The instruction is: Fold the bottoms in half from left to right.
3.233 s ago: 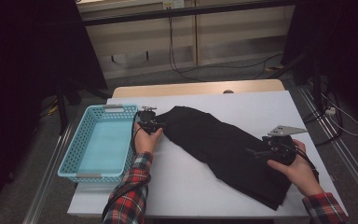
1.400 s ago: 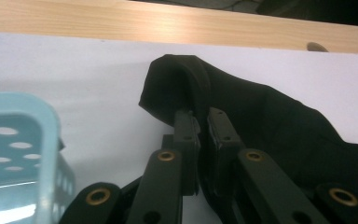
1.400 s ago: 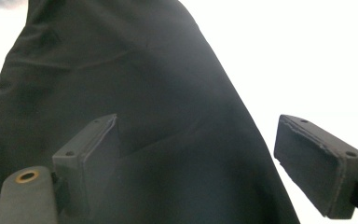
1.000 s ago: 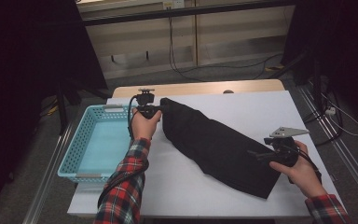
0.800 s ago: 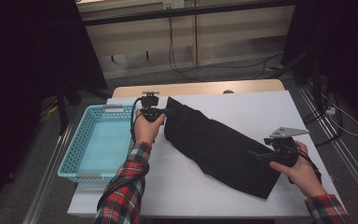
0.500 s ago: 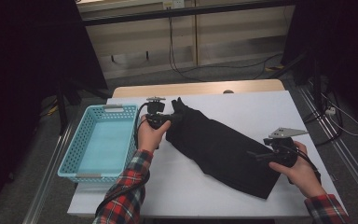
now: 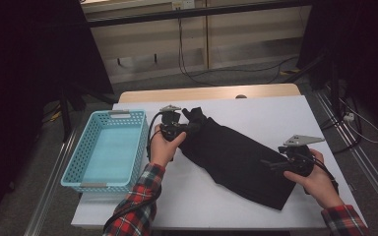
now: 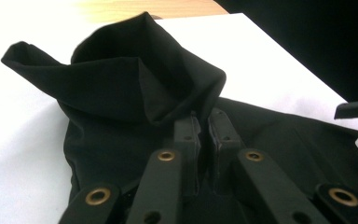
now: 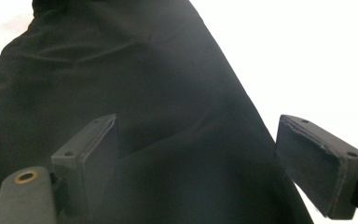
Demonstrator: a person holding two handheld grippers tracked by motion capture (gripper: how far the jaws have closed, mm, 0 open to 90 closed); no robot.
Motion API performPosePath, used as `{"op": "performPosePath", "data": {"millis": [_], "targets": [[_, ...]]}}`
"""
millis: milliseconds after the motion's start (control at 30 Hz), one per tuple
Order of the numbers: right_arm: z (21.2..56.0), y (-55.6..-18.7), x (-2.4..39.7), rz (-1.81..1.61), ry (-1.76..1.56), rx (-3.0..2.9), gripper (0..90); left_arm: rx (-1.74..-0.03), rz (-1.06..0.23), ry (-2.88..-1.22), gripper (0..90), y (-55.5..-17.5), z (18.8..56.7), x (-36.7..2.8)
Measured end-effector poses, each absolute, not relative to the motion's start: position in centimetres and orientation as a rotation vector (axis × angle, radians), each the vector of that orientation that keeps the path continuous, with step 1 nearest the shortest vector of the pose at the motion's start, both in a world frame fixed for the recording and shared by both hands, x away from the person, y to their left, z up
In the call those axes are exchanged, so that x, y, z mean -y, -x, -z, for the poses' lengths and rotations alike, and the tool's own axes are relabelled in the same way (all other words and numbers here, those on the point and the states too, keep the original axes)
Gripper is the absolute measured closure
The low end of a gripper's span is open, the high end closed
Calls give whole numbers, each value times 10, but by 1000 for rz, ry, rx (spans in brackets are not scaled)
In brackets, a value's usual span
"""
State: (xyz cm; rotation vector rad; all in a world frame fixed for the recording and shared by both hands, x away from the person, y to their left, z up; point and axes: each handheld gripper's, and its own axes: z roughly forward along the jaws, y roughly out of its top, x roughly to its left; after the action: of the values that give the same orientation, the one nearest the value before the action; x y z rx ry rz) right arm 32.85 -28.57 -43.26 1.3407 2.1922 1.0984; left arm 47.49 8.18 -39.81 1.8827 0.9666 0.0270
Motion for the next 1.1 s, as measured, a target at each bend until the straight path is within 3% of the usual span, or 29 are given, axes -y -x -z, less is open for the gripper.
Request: {"op": "performPosePath", "data": {"millis": [133,333,467,1100], "targets": [[432,-329,287,-1103,-1341,-2186,146,-936,-12,-1886,844,-473,392,-74],[433,-328,288,-1104,-1350,-2185,146,-732,112,-1973,842,-437,398,-45],[433,-328,288,-1098,-1350,-2186,146,-710,114,-2040,842,-428,409,-36],[432,-328,287,-1096,-1346,-2181,146,-710,153,-2022,839,-424,409,-34]]}}
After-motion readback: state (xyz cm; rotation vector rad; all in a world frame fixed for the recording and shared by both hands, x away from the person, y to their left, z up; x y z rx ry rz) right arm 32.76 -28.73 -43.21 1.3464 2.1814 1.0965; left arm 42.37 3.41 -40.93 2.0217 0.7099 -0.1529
